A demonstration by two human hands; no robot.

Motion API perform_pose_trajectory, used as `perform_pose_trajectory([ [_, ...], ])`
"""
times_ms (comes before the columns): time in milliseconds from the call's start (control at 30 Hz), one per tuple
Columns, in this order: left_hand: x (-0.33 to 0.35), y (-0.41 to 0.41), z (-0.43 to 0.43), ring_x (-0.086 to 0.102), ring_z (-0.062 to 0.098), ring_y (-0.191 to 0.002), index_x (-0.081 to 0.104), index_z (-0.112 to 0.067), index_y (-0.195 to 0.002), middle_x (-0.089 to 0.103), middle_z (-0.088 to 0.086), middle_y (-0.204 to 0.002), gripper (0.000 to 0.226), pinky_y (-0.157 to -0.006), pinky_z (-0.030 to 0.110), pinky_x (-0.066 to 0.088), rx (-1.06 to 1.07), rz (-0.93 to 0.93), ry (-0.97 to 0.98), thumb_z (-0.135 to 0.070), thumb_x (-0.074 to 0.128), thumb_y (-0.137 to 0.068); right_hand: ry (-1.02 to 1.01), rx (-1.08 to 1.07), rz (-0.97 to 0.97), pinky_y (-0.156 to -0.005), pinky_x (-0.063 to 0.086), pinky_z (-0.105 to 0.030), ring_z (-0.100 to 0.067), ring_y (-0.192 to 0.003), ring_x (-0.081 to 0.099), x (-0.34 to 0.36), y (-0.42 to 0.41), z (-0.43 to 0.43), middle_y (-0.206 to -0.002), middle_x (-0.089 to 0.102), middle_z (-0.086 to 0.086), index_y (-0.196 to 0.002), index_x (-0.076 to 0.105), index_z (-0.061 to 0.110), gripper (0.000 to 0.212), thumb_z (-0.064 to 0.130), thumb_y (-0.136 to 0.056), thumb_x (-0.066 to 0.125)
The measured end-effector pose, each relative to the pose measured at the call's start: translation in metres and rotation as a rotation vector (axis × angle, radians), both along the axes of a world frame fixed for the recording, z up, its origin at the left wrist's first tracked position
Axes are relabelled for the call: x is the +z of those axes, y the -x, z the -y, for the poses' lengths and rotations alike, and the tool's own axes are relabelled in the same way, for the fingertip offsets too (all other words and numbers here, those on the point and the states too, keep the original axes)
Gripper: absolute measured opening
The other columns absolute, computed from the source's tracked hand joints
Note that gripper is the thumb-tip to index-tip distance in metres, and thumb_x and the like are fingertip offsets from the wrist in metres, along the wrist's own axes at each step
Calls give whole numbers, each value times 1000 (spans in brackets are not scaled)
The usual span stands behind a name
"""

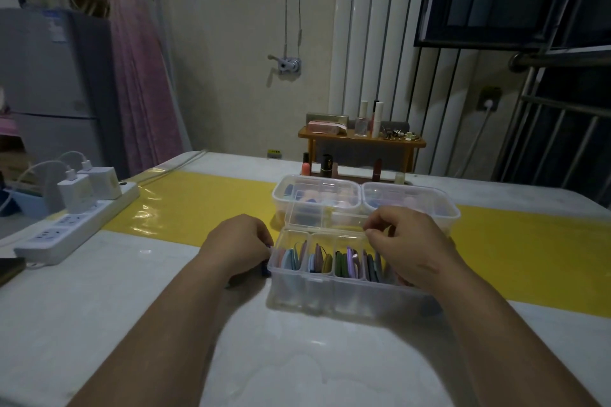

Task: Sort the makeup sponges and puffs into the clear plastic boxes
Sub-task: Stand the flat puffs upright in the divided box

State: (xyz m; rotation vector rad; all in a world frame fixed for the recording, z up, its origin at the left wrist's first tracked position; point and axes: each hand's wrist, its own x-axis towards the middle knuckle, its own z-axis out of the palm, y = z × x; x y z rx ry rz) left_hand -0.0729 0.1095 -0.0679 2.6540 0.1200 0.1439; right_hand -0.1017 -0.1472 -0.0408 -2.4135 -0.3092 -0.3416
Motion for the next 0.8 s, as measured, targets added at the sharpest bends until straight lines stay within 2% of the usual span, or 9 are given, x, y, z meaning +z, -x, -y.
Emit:
perform_pose_trajectory([
  [200, -3, -3, -1, 62, 14, -76, 68, -29, -74, 68, -7, -78, 10, -64, 28, 49, 15, 98, 113, -20, 72, -75, 1, 1, -5, -62, 46, -21, -8, -76, 59, 0, 1, -1, -86, 64, 11, -94, 68, 29, 14, 22, -96, 56],
  [333, -4, -5, -2, 65, 15, -78, 65, -31, -73, 68, -8, -82, 15, -72, 34, 56, 48, 183, 159, -19, 72, -78, 1, 0, -4, -64, 49, -23, -8, -76, 59, 0, 1, -1, -85, 64, 11, -92, 68, 30, 14, 22, -96, 57],
  [467, -3, -4, -1, 64, 15, -78, 66, -28, -75, 67, -8, -79, 12, -69, 32, 54, 80, 262, 195, -20, 73, -78, 3, -1, 1, -69, 53, -26, -8, -78, 59, 0, 0, 0, -87, 64, 11, -93, 68, 30, 13, 22, -95, 57],
  [567, -1, -4, -2, 62, 14, -79, 69, -26, -81, 67, -8, -81, 7, -66, 30, 51, 100, 312, 230, -20, 71, -80, 4, 1, 1, -64, 50, -23, -8, -77, 59, 0, 0, 0, -86, 64, 11, -93, 68, 30, 13, 22, -96, 57],
  [700, 1, -2, 2, 62, 16, -82, 69, -22, -90, 67, -5, -85, 13, -71, 33, 52, 142, 389, 351, -17, 72, -79, 1, 6, -7, -60, 45, -20, -8, -75, 59, -1, 0, 0, -85, 64, 11, -91, 66, 32, 14, 23, -96, 57],
  [800, 3, 0, 8, 61, 14, -77, 66, -23, -96, 66, -3, -84, 18, -64, 30, 48, 167, 429, 472, -17, 72, -80, 5, 1, -5, -60, 44, -21, -8, -75, 59, 0, 0, 0, -85, 64, 11, -90, 66, 32, 14, 23, -96, 57],
])
